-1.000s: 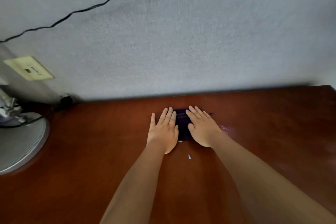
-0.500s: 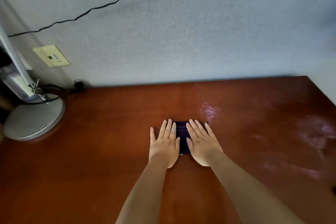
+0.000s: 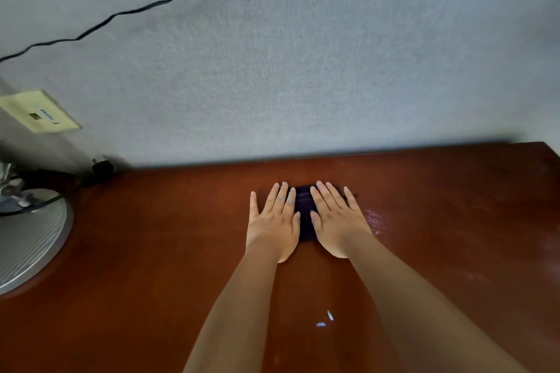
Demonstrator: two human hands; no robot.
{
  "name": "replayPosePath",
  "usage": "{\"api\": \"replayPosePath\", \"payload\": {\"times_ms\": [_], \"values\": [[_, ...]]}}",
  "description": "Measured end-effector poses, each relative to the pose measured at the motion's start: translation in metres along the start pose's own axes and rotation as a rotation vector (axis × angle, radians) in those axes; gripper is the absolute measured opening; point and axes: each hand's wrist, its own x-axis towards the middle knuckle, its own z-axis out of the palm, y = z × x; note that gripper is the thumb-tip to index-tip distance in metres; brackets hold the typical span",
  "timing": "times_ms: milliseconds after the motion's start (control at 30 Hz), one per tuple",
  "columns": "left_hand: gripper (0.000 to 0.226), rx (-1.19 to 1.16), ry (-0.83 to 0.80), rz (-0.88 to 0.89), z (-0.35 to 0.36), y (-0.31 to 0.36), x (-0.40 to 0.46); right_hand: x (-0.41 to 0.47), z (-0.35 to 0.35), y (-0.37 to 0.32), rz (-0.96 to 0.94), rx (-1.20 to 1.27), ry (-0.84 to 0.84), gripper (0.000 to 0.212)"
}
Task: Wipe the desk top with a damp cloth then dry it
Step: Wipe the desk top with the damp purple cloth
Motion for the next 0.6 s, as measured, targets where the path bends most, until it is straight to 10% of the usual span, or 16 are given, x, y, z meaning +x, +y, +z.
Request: {"api": "replayPosePath", "payload": {"times_ms": [167, 600], "values": [[0.055, 0.019, 0.002, 0.024, -0.01, -0.012, 0.051, 0.045, -0.011, 0.009, 0.059, -0.007, -0.026, 0.056], [0.056, -0.009, 0.008, 0.035, -0.015, -0.017, 0.069, 0.064, -0.015, 0.014, 0.094, 0.03, -0.038, 0.056]]}}
